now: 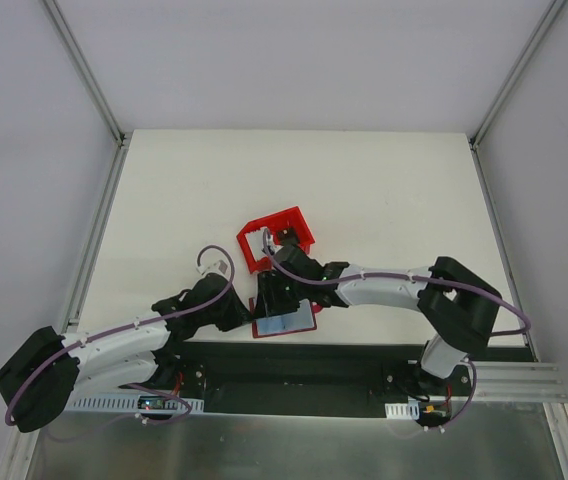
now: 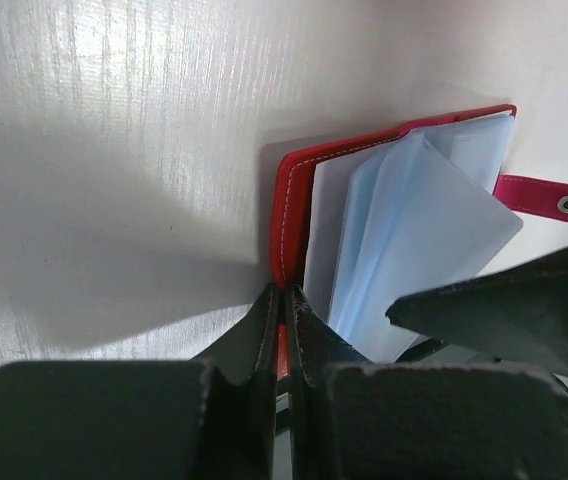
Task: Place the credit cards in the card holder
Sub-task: Pick up the credit card from the storage box.
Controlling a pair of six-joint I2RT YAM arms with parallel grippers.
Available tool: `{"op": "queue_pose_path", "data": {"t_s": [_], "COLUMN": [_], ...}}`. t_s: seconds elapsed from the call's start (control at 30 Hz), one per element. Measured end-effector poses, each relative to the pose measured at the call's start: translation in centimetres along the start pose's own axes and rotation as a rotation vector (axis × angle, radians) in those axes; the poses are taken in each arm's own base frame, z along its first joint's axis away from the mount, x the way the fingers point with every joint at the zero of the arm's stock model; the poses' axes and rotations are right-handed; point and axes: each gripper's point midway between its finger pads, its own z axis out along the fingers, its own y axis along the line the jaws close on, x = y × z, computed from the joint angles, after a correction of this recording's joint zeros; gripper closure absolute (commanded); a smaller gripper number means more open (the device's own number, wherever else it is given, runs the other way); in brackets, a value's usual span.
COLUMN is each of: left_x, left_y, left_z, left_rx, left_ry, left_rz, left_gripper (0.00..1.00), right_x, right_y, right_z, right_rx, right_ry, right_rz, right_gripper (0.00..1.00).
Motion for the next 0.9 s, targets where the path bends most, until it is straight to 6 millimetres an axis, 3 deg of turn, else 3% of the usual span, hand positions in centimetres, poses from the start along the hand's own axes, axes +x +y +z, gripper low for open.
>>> {"op": "queue_pose_path", "data": {"t_s": [0.1, 0.2, 0.37, 0.57, 0.9], "left_x": [0.0, 0.0, 0.1, 0.1, 0.1], "left_y": [0.0, 0.1, 0.1, 0.1, 0.1], "left_z": [0.0, 0.0, -0.1, -0.1, -0.1], "left_rx": [0.006, 0.013, 0.021, 0.021, 0.021], "left_ry": [-0.003, -0.006, -0.01, -0.01, -0.009], "left_rz": [-0.01, -0.014, -0.016, -0.016, -0.016], "left_gripper": [1.0, 1.0, 1.0, 1.0, 1.0], "right_x": [-0.5, -1.6, -3.6, -1.8, -0.2], "right_y": [1.2, 1.8, -0.2, -5.2, -7.2], "right_z": [-0.5, -2.3, -5.3, -4.4, -3.4], "right_rx": [-0.046, -0.043, 0.053, 0.194, 0.271], "right_ry": [-0.02, -0.09, -0.207, -0.157, -0.103], "right_rz": [-0.028, -0.053, -0.025, 0.034, 0.056], "right_gripper": [0.52, 0.52, 0.52, 0.52, 0.51]}}
